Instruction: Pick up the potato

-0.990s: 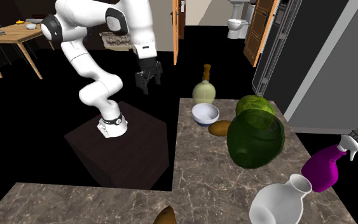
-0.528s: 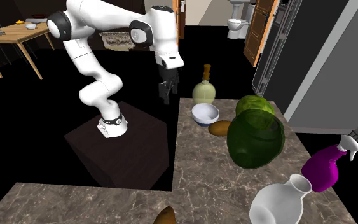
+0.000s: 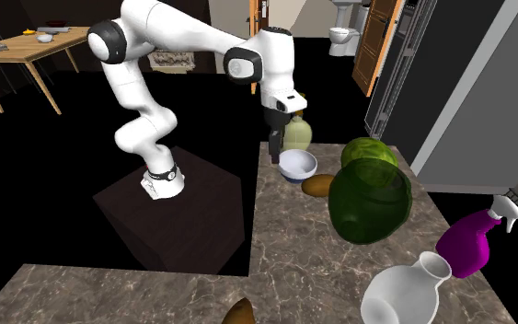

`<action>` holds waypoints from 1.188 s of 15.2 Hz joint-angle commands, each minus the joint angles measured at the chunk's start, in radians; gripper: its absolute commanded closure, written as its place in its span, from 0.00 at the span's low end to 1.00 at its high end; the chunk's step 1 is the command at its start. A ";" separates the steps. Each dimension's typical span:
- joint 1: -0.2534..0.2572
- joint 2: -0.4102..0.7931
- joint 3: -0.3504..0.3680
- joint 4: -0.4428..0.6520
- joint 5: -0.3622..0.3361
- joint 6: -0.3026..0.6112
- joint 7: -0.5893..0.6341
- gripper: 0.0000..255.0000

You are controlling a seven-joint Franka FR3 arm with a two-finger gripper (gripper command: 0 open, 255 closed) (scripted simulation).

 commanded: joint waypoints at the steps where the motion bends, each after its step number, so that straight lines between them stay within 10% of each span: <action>1: 0.007 0.079 0.012 0.066 -0.029 0.018 -0.009 0.00; 13: 0.105 0.534 0.054 0.516 -0.221 0.031 -0.059 0.00; 18: 0.109 0.559 0.051 0.495 -0.235 0.076 -0.051 0.00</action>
